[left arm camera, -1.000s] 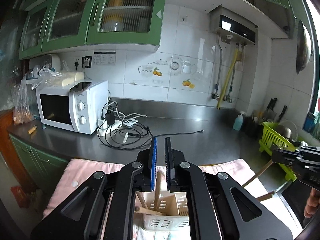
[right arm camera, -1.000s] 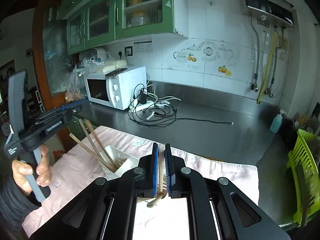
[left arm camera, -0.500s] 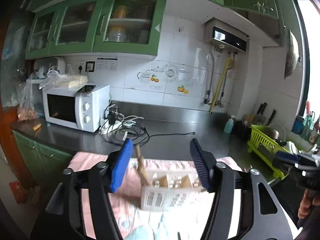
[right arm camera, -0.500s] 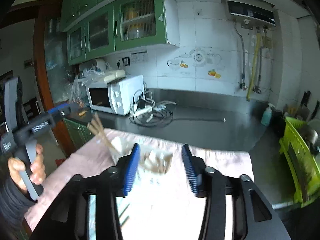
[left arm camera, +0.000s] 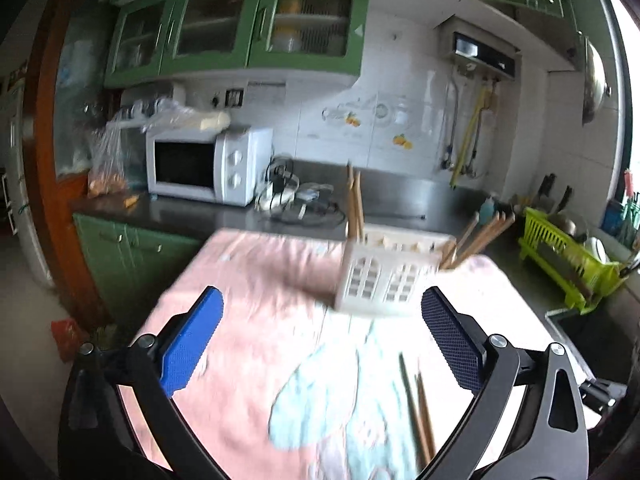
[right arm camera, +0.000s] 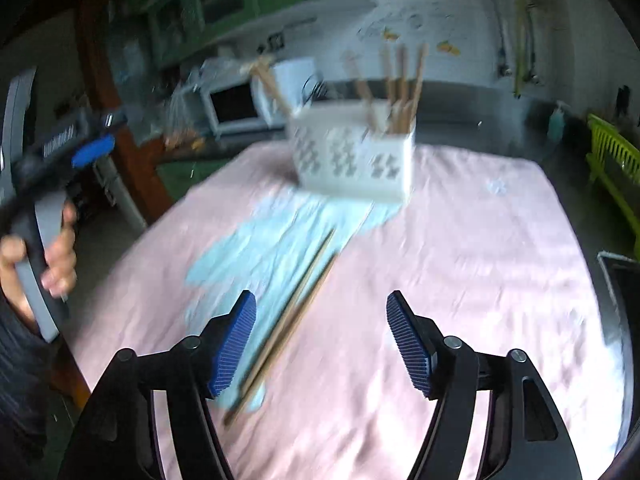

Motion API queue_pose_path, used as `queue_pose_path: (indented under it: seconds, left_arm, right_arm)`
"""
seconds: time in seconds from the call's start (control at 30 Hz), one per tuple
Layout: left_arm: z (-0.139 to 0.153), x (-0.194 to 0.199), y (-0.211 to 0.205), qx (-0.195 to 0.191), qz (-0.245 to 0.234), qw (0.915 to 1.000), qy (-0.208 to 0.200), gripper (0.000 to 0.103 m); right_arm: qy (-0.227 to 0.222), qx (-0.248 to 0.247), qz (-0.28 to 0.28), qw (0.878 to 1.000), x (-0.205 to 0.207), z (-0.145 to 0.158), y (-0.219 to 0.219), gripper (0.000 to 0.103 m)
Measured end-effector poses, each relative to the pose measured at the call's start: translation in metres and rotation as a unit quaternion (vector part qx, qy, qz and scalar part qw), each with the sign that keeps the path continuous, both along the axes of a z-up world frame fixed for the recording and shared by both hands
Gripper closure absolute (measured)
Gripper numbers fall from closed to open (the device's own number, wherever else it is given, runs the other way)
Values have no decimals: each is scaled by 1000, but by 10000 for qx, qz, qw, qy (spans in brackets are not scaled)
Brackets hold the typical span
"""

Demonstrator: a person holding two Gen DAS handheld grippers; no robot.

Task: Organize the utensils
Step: 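Open both tools to drop the chopsticks into the holder, then move both open tools back over the two remaining chopsticks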

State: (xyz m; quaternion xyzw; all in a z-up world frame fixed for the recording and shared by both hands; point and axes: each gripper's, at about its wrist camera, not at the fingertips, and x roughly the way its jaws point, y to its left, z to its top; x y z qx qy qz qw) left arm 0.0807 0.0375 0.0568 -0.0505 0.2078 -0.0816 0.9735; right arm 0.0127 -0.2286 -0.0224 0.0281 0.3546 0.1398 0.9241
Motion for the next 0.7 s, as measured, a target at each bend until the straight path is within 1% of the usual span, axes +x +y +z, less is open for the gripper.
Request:
queue_pose_path:
  seconds: [0.1,0.17,0.23,0.33,0.43,0.53,0.6,0.67,0.7]
  left_arm:
    - [-19,-12,12,-19,119,9997,209,5]
    - [-31,-21,23,-149,268,9990,329,5]
    - [-40,-28,31,-272,369,9981,417,5]
    - [-53,-35,38,-245,527,9969,533,5]
    - [-60,-37,40,-185,588,9961,636,5]
    - [-65,-39,40,-97,634,9959,646,5]
    - [-68,-40,39,-66,645,9956,671,5]
    - [-70,-40,38,-32,643,9955,699,5]
    - [-71,-40,38,-10,656,9954,703,5]
  right_arm:
    - [103,-241,132,9996,-22,-24,26,32]
    - [196,-200,191,9994,-31,-36,37,32]
    - [249,-304,240,9989,-41,-48,49,32]
    - [338,-562,306,9974,-49,-63,65,32]
    - [396,-668,289,9966,-53,-75,74,38]
    - [444,-657,240,9966,-53,-84,79,47]
    - [447,-888,206,9948,-51,-89,86,49]
    - [485,-899,212,9945,-50,-89,86,55]
    - [476,-968,145,9941,-49,-89,86,57]
